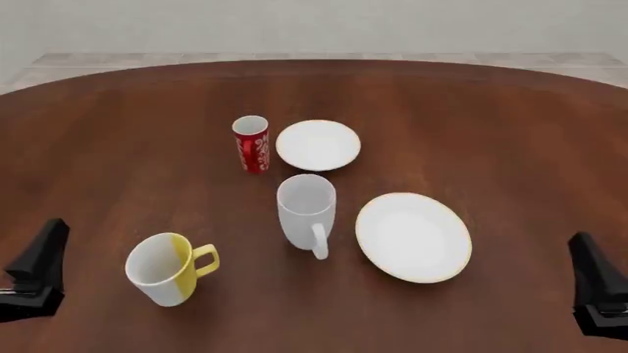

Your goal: Put the white mug on the left plate.

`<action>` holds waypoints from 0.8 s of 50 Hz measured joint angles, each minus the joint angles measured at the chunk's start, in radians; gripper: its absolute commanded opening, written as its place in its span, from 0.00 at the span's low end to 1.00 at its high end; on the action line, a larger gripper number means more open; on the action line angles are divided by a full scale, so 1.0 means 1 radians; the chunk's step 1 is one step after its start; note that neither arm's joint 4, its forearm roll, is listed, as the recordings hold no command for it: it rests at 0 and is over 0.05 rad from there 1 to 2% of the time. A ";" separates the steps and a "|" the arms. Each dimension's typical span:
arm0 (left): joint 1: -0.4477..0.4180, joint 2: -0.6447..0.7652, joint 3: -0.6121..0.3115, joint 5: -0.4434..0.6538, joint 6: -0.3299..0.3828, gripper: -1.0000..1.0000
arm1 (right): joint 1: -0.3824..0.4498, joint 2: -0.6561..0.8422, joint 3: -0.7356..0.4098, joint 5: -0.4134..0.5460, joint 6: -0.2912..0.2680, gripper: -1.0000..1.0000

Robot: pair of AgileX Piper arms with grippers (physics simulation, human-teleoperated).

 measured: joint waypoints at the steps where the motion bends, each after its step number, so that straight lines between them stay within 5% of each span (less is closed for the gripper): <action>1: 0.000 -0.017 0.000 0.016 -0.001 1.00 | 0.002 0.000 -0.001 0.000 0.000 1.00; 14: 0.002 -0.142 -0.004 0.122 -0.008 1.00 | 0.026 0.000 -0.007 -0.003 -0.004 1.00; 40: -0.001 -0.186 -0.006 0.154 -0.009 1.00 | 0.059 0.000 -0.042 0.007 -0.003 1.00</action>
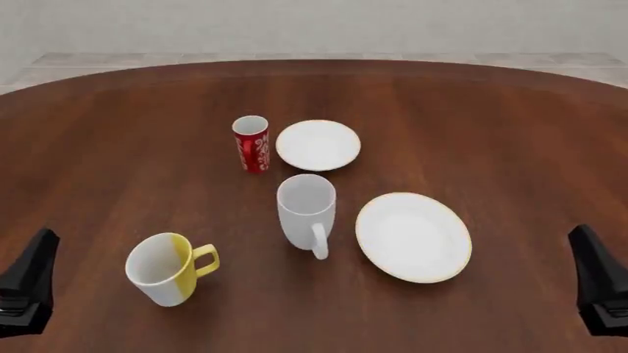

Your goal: Put the white mug on the left plate.

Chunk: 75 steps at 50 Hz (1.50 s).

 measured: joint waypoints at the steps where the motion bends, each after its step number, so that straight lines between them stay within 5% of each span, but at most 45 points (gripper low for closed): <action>1: 0.000 0.000 0.000 0.000 0.000 1.00 | 0.002 0.000 -0.004 0.006 -0.002 1.00; 42: 0.006 -0.004 -0.006 -0.004 -0.020 1.00 | 0.153 0.203 -0.355 0.211 -0.145 1.00; 75: 0.014 -0.004 -0.008 -0.008 -0.038 1.00 | 0.356 0.642 -0.613 0.211 -0.132 1.00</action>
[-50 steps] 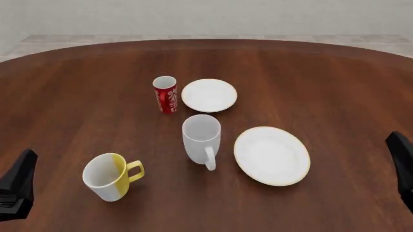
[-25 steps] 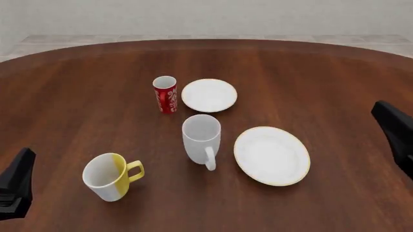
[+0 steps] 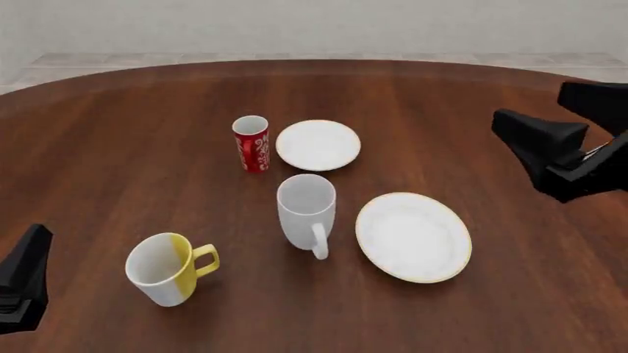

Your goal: Put the white mug on the left plate.

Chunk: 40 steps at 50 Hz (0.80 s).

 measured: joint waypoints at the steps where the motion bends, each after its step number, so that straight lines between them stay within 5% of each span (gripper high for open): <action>1: 0.000 0.000 0.000 0.000 0.000 1.00 | 0.006 0.010 -0.006 0.000 0.000 1.00; 40: 0.015 0.000 -0.004 -0.006 -0.021 1.00 | 0.247 0.384 -0.243 -0.023 0.031 1.00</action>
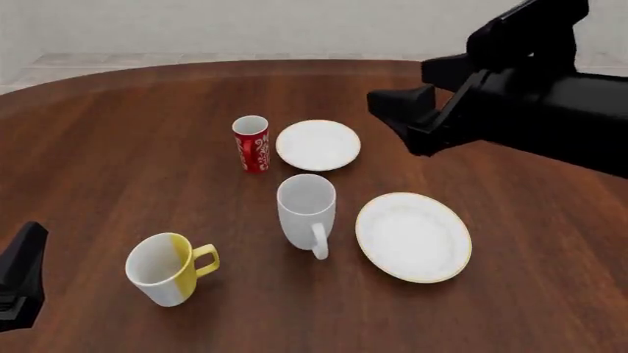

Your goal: Put the white mug on the left plate.

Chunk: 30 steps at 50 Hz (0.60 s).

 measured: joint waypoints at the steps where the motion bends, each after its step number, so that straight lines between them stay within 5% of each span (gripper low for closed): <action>1: 0.000 0.000 0.000 0.000 -0.001 1.00 | 0.003 0.006 -0.004 0.001 0.001 1.00; 30: 0.000 0.000 -0.002 0.001 -0.013 1.00 | 0.069 0.108 -0.041 -0.008 0.121 1.00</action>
